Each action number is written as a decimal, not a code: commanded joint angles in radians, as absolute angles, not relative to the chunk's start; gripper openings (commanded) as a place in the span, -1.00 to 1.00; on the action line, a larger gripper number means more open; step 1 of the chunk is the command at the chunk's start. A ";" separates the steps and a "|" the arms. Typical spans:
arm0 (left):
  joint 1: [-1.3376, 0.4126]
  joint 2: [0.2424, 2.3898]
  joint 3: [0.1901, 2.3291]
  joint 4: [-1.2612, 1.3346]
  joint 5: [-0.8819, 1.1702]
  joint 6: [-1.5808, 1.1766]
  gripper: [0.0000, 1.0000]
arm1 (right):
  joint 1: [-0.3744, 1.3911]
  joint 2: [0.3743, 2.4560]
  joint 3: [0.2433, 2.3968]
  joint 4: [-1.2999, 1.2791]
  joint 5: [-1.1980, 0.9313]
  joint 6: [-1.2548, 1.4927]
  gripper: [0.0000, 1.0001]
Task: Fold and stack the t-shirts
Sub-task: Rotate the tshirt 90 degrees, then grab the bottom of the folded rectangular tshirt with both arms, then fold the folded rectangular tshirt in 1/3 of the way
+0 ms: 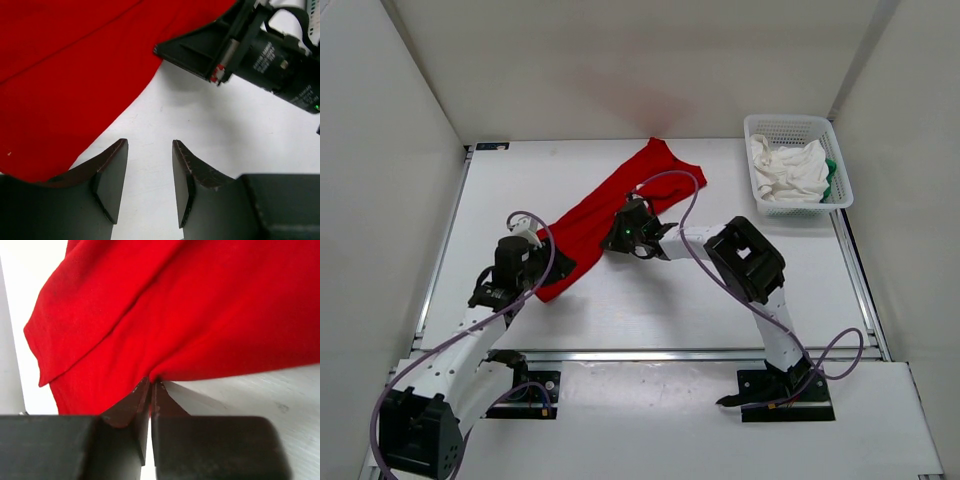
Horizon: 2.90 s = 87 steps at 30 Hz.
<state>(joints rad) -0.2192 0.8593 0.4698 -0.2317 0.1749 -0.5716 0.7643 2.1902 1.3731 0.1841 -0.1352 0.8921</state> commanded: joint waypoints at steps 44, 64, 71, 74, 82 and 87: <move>-0.962 1.235 0.380 -0.026 0.179 -0.719 -0.13 | 0.681 0.680 0.267 -0.548 -0.158 0.844 -0.27; -0.829 1.052 0.626 -0.317 0.242 -0.710 -1.00 | 0.497 0.845 0.578 -0.534 -0.308 0.594 -1.00; -0.638 1.360 0.932 -0.310 0.170 -0.577 -1.00 | 0.319 1.138 0.805 -0.367 -0.247 0.465 -1.00; -0.582 1.504 1.073 -0.317 0.126 -0.561 -1.00 | 0.266 1.261 0.879 -0.275 -0.259 0.480 -1.00; -0.497 1.791 1.301 -0.315 0.084 -0.551 -0.99 | 0.195 1.609 1.058 -0.137 -0.308 0.494 -1.00; -0.476 1.873 1.341 -0.259 0.109 -0.563 -0.90 | 0.164 1.727 1.103 -0.101 -0.316 0.491 -0.99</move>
<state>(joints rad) -0.4908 1.8656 1.2861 -0.3016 0.1093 -0.5713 0.1875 1.6955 1.0557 -0.1780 -0.3065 0.5011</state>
